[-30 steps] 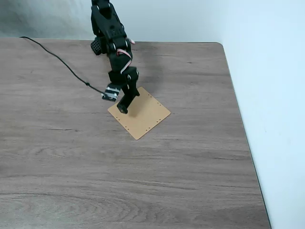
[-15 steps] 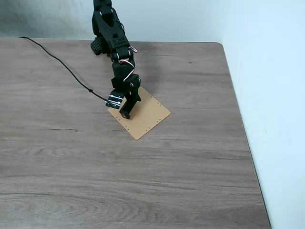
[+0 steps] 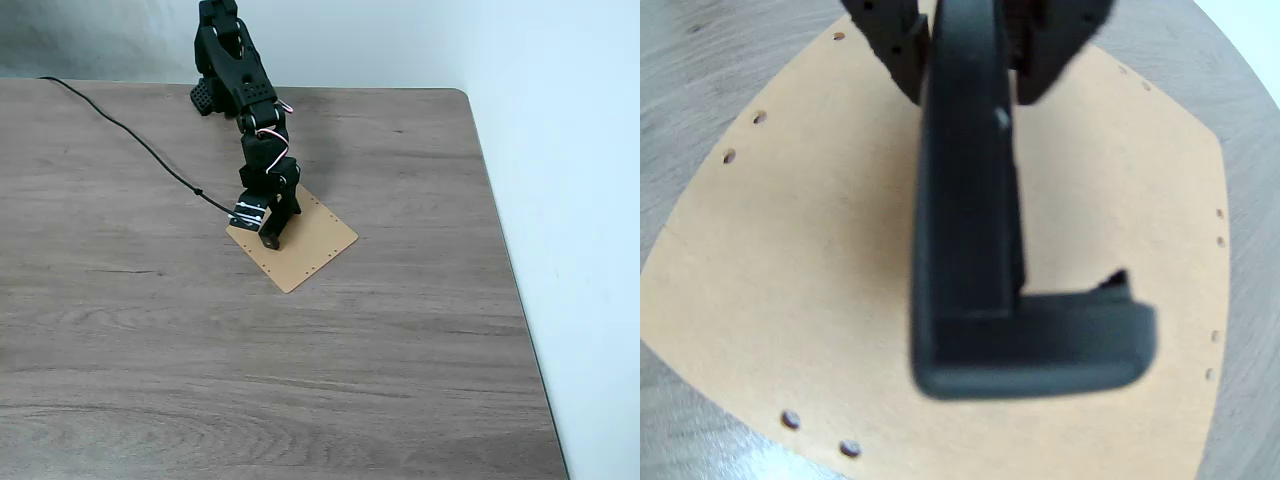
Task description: Grasp a black block and then place it on the board.
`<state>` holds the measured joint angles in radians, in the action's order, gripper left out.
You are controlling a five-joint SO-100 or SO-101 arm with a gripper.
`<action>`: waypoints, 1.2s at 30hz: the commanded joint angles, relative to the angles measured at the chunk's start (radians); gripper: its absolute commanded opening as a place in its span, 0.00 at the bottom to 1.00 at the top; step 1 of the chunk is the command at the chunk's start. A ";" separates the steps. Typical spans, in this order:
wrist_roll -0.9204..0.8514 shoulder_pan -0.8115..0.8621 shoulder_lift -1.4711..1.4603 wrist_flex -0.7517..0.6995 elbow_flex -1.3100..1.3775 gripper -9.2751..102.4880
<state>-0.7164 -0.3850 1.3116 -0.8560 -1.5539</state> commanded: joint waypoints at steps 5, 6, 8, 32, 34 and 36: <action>-0.035 -0.021 0.034 -0.002 0.023 0.29; -0.038 -0.018 0.038 -0.005 0.023 0.29; -0.046 -0.014 0.054 -0.011 0.023 0.30; -0.055 0.118 0.529 -0.115 -0.066 0.08; -0.002 0.153 0.601 -0.091 -0.127 0.08; 0.054 0.187 0.673 -0.055 -0.202 0.08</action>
<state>-0.6995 -0.2194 1.8684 -0.9449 -1.6874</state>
